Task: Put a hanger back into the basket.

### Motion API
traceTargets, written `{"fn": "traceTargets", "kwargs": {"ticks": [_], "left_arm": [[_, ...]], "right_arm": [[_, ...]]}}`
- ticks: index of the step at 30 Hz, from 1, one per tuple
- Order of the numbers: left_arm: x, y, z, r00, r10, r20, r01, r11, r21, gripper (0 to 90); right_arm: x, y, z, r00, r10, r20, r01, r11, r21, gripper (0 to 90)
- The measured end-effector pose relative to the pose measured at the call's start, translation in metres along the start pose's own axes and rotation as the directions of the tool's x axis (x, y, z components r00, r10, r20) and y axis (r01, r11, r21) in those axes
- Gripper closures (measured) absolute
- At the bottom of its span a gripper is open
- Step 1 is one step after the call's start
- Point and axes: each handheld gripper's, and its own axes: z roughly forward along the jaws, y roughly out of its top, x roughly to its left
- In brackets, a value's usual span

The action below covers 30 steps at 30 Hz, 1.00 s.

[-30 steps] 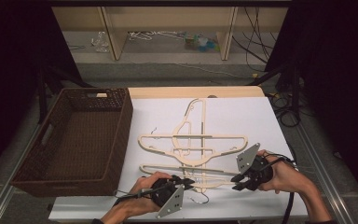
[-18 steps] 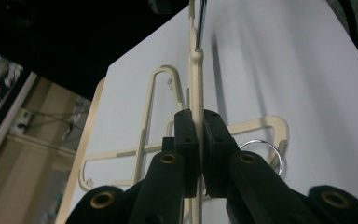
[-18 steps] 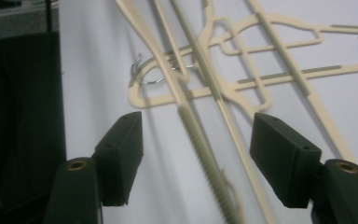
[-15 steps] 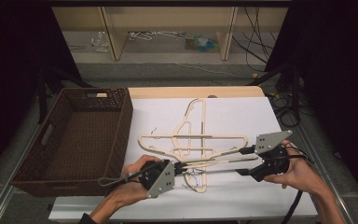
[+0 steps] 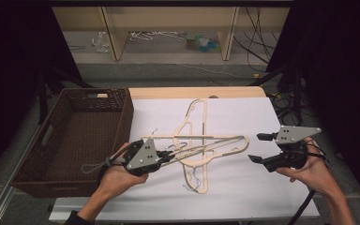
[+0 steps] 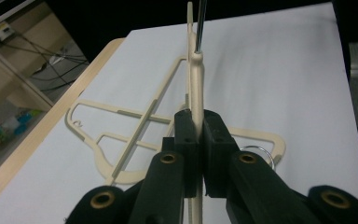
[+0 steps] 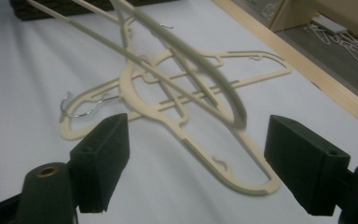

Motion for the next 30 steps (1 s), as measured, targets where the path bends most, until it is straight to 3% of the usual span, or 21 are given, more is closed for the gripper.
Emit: {"fn": "traceTargets", "kwargs": {"ticks": [2, 4, 8, 9, 10, 12, 14, 18, 19, 20, 24, 25, 26, 28, 30], "left_arm": [[0.004, 0.000, -0.005, 0.9998, -0.016, -0.008, 0.016, 0.9999, -0.007, 86.0], [0.008, 0.001, -0.010, 0.9981, -0.060, -0.012, 0.060, 0.9980, -0.019, 86.0], [0.013, 0.003, -0.019, 0.9886, -0.150, -0.007, 0.150, 0.9876, -0.048, 86.0], [0.015, 0.004, -0.022, 0.9821, -0.189, 0.000, 0.188, 0.9805, -0.057, 86.0], [0.017, 0.004, -0.024, 0.9804, -0.197, 0.006, 0.197, 0.9783, -0.064, 86.0], [0.021, 0.006, -0.029, 0.9695, -0.245, 0.020, 0.245, 0.9657, -0.086, 86.0], [0.027, 0.008, -0.039, 0.9543, -0.296, 0.040, 0.299, 0.9464, -0.123, 86.0], [0.036, 0.018, -0.058, 0.9402, -0.336, 0.058, 0.341, 0.9227, -0.181, 86.0], [0.039, 0.021, -0.064, 0.9331, -0.354, 0.064, 0.359, 0.9115, -0.200, 85.9], [0.041, 0.024, -0.070, 0.9306, -0.360, 0.068, 0.366, 0.9061, -0.212, 86.0], [0.053, 0.030, -0.093, 0.9180, -0.393, 0.050, 0.393, 0.8876, -0.240, 86.0], [0.062, 0.030, -0.106, 0.9106, -0.412, 0.035, 0.407, 0.8791, -0.248, 86.0], [0.062, 0.030, -0.106, 0.9106, -0.412, 0.035, 0.407, 0.8791, -0.248, 86.0], [0.071, 0.029, -0.119, 0.9006, -0.435, 0.006, 0.421, 0.8694, -0.258, 86.0], [0.081, 0.026, -0.133, 0.8934, -0.448, -0.034, 0.424, 0.8657, -0.266, 86.0]], "right_arm": [[-0.002, -0.004, 0.001, 0.9995, 0.025, 0.020, -0.025, 1.000, 0.001, 22.4], [-0.002, -0.010, 0.004, 0.9978, 0.048, 0.046, -0.048, 0.999, 0.004, 21.2], [-0.001, -0.018, 0.012, 0.9970, 0.062, 0.046, -0.062, 0.998, 0.006, 20.9], [0.000, -0.019, 0.014, 0.9973, 0.060, 0.044, -0.060, 0.998, 0.018, 20.9], [0.001, -0.021, 0.017, 0.9975, 0.060, 0.037, -0.061, 0.998, 0.026, 20.9], [0.003, -0.022, 0.019, 0.9980, 0.057, 0.027, -0.058, 0.998, 0.034, 21.3], [0.004, -0.022, 0.022, 0.9985, 0.052, 0.016, -0.053, 0.998, 0.041, 21.2], [0.008, -0.022, 0.026, 0.9991, 0.032, -0.027, -0.031, 0.999, 0.039, 21.4], [0.009, -0.022, 0.026, 0.9990, 0.033, -0.028, -0.032, 0.998, 0.048, 21.3], [0.009, -0.022, 0.028, 0.9991, 0.027, -0.032, -0.026, 0.998, 0.048, 21.4], [0.013, -0.023, 0.033, 0.9990, 0.022, -0.040, -0.021, 0.999, 0.041, 21.2], [0.015, -0.024, 0.035, 0.9986, 0.019, -0.049, -0.016, 0.998, 0.053, 20.8], [0.016, -0.024, 0.036, 0.9986, 0.016, -0.051, -0.013, 0.998, 0.061, 20.8], [0.017, -0.025, 0.039, 0.9986, 0.015, -0.050, -0.013, 0.999, 0.053, 20.6], [0.018, -0.026, 0.042, 0.9984, 0.014, -0.055, -0.010, 0.998, 0.064, 19.9]]}}
